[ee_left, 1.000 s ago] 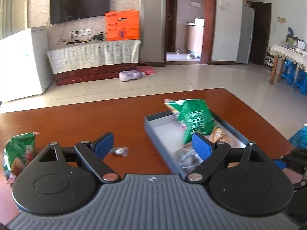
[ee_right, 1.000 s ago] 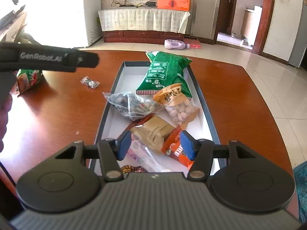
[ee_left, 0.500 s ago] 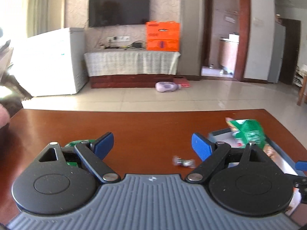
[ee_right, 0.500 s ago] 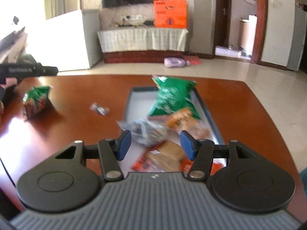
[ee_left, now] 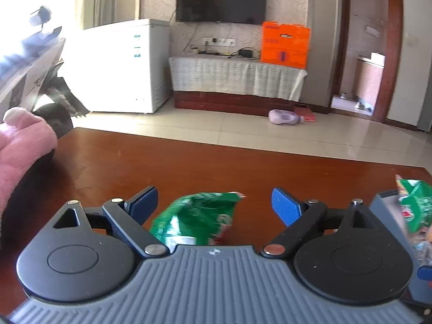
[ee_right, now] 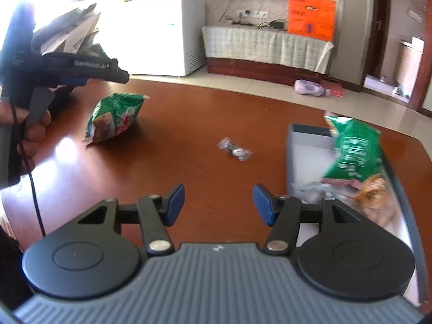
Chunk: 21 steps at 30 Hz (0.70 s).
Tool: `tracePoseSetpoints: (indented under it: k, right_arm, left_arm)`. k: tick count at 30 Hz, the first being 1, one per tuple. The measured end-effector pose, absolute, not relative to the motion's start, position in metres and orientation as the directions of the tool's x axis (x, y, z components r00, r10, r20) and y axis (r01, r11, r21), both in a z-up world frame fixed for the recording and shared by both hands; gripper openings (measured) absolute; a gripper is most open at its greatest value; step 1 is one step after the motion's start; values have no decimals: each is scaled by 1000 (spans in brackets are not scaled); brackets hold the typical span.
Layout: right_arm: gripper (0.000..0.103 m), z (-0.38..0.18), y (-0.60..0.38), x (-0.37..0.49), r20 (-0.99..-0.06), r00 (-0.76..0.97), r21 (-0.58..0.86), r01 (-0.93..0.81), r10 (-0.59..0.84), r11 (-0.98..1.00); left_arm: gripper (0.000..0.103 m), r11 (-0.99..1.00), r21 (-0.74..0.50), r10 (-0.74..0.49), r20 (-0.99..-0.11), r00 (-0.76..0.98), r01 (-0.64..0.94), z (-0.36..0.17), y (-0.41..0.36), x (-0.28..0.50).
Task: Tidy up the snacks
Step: 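Move the left gripper to the green chip bag on the table, then close the left gripper on the green chip bag and lift it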
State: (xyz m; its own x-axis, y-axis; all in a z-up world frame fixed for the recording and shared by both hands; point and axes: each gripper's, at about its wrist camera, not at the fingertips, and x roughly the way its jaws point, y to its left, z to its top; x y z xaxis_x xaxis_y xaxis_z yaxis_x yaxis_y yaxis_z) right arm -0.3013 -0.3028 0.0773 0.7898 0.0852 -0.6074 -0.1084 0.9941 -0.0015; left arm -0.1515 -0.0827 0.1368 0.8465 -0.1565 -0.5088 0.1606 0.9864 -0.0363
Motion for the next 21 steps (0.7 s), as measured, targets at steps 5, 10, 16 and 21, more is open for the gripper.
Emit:
tracePoseSetpoints:
  k: [5,10,16,21]
  right_arm:
    - [59,66,-290,-277,-647,759,-29,-131,81,991]
    - [59,58,-289,-255,-668,742,-47,-129,65,991]
    - [59,55,-285,-230,-686,726,-69,-128,46,989]
    - [59,51,-286,-209,-693,721,-96,-113,15,989]
  left_arm:
    - [95,992,-23,-120,-529,840,127,126,-68,-127]
    - [95,992,-19,-112,-561,820,123,112,-69,-100]
    - [95,989,37,-95,-595,798,145,89,-77,-77]
    - [95,985,43,-102,-625,774,164,72,-78,-62]
